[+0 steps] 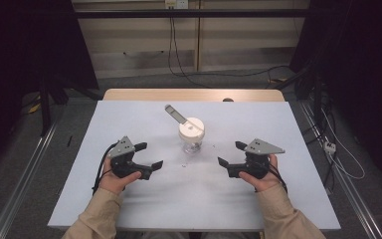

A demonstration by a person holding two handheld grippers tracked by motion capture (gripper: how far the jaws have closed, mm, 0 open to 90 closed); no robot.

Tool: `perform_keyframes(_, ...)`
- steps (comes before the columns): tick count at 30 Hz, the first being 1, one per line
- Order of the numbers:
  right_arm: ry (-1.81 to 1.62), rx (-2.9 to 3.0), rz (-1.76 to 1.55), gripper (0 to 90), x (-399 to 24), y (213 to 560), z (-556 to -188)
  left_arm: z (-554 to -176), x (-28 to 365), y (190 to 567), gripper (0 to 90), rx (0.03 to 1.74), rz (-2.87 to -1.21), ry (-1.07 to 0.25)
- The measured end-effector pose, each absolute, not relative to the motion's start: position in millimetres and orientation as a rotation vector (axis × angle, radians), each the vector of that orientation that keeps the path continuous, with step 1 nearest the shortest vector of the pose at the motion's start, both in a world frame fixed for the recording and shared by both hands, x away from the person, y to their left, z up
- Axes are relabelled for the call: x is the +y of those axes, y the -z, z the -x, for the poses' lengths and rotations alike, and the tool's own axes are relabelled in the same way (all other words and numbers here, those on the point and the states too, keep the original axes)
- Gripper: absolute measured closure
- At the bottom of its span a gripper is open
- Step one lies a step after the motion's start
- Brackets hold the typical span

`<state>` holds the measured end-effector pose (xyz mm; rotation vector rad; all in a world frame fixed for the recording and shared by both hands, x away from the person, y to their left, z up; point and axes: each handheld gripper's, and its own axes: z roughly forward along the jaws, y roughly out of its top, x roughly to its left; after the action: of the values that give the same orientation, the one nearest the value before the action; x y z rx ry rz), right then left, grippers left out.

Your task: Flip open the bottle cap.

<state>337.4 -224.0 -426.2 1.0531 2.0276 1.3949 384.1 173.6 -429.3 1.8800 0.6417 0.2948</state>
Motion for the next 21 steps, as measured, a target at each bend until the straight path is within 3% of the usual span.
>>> perform_keyframes(21, -1.396, 1.994, -1.102, 12.9, -260, 442, -307, -371, 210, 435, 6.6, 0.689, -1.88, -0.317)
